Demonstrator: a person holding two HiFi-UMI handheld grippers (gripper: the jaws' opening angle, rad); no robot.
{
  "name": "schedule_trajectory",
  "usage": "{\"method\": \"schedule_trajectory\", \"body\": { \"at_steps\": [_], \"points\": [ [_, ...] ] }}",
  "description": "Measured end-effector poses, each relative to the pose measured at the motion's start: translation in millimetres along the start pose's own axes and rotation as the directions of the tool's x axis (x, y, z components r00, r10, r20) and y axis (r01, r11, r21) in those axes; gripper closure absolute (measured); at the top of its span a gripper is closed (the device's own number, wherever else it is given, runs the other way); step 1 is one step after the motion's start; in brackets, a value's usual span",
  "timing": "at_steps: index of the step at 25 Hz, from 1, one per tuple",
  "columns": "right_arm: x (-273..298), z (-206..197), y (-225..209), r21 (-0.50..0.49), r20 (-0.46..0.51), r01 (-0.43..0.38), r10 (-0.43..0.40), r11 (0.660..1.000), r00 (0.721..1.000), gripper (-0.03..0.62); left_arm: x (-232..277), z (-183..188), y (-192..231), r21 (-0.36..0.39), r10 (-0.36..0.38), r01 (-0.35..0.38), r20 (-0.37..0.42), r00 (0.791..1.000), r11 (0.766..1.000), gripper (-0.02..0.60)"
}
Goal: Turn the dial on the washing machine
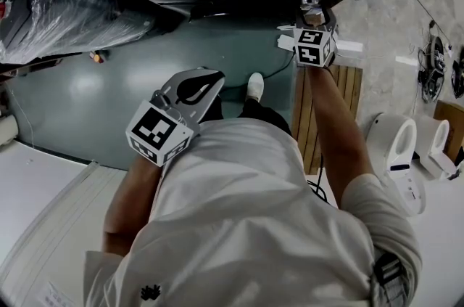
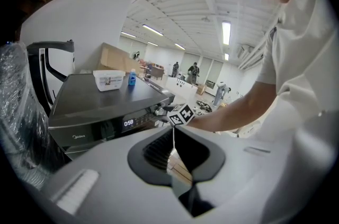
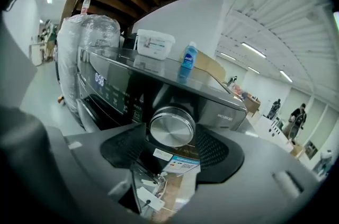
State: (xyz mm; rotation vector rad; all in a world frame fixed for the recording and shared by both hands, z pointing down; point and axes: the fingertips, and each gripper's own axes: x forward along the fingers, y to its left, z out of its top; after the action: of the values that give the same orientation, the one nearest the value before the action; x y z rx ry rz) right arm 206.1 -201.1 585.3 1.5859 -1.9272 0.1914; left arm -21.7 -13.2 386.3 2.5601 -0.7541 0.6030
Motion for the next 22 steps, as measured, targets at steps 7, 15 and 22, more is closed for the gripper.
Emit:
{"method": "schedule_trajectory", "body": {
  "at_steps": [7,15,22],
  "points": [
    [6,-3,-2,-0.012,-0.029,0.038,-0.038,0.999,0.999,0.330,1,-1,2,-0.005,0.000,0.000,-0.004,1.000,1.000,0.522],
    [4,1,-7,0.189,-0.011,0.001,0.001,0.982,1.000,0.330,1,-1,4,-0.009,0.004,-0.004,-0.001,1.000,1.000,0.523],
    [0,2,-12,0.305,0.023,-0.044,0.039,0.951,0.999,0.330,2,2,2,-0.008,0.002,-0.002,0.002,1.000,1.000,0.522]
  ]
}}
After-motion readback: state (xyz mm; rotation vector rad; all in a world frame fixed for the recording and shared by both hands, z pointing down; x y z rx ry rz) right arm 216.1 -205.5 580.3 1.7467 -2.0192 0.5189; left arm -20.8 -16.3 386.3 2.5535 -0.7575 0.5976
